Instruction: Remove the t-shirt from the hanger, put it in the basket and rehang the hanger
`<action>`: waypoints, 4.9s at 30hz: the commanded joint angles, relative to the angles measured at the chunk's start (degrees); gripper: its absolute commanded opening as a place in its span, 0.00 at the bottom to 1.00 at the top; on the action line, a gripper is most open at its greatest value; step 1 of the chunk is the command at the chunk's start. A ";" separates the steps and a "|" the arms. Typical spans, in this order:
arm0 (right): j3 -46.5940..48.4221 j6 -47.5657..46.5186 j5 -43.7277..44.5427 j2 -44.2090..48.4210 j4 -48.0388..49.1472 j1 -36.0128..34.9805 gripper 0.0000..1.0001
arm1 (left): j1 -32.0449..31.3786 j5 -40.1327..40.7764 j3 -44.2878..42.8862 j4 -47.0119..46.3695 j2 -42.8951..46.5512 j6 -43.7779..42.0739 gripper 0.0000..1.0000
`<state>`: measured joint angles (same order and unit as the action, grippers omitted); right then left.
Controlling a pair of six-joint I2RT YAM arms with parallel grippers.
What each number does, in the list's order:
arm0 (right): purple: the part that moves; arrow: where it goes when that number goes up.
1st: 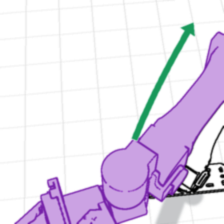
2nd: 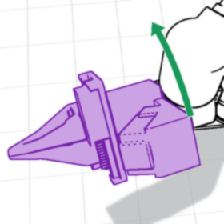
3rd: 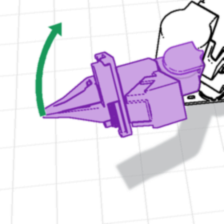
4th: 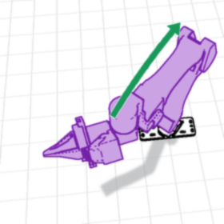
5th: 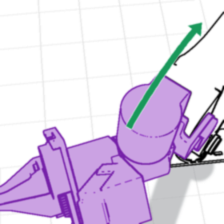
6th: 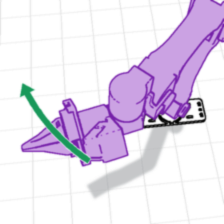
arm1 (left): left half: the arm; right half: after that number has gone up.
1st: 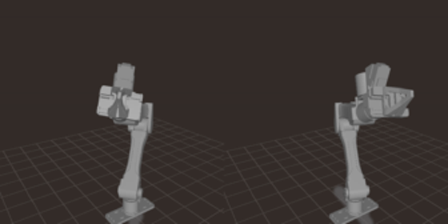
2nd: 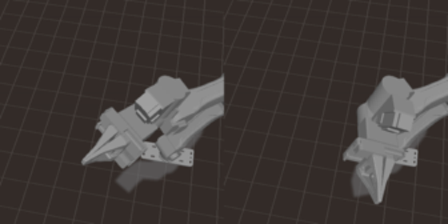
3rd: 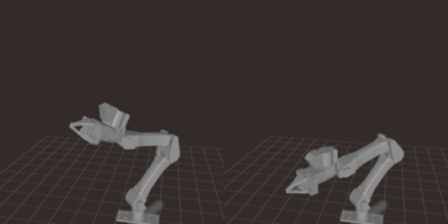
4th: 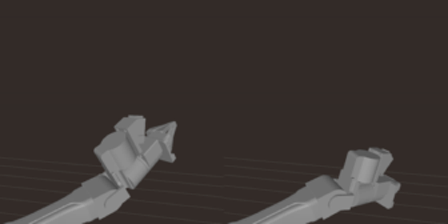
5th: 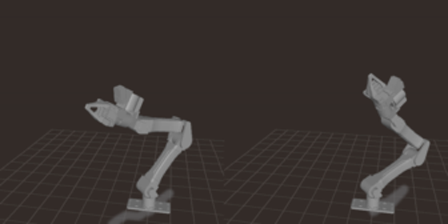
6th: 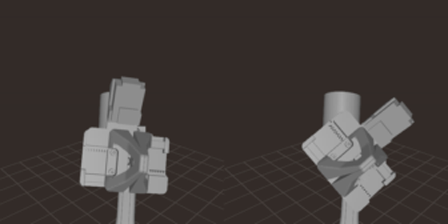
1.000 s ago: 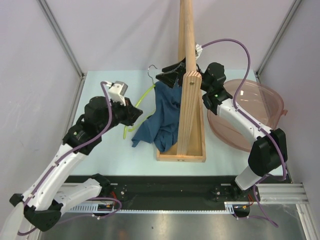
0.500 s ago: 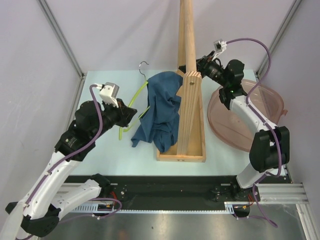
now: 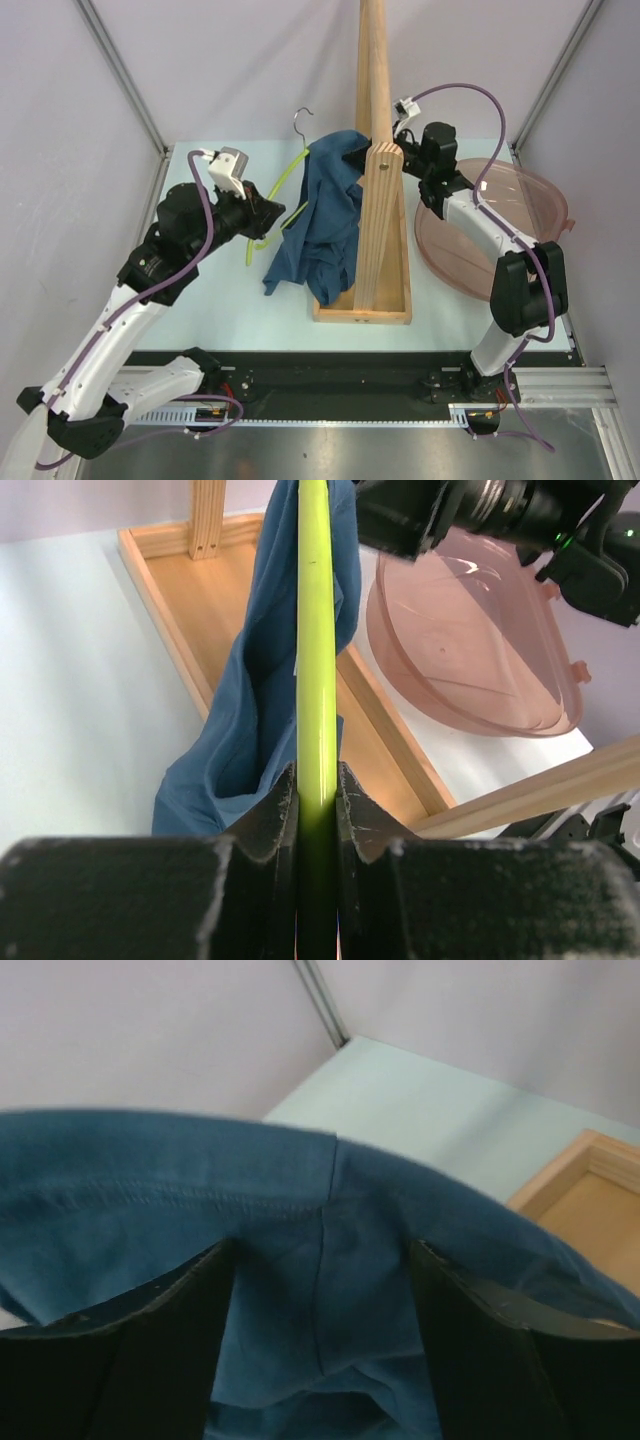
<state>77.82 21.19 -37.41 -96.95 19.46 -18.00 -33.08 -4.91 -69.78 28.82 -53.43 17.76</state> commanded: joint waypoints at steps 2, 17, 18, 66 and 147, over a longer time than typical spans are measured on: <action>4.00 -11.86 9.37 1.59 -9.70 -3.27 0.63 | 0.30 -1.33 -6.51 -7.11 -0.97 -1.59 0.00; 0.05 -5.64 15.34 4.74 -4.00 -0.90 0.00 | 0.30 -0.99 -1.24 -6.15 2.01 -0.53 0.00; -1.08 -5.20 16.39 5.10 -3.91 0.06 0.00 | 0.30 1.19 -0.80 -4.75 2.54 -1.23 0.00; -8.56 7.02 7.00 7.21 4.88 10.00 0.00 | 7.68 -30.42 -66.72 -2.01 -48.08 -7.12 0.00; -14.36 1.50 9.63 13.37 -15.93 -12.32 0.46 | 8.12 4.29 50.43 -44.10 12.30 21.61 0.88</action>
<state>66.57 25.23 -25.39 -82.63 6.50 -28.45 -25.06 0.78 -23.27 -4.25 -39.35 35.59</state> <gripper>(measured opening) 0.276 0.885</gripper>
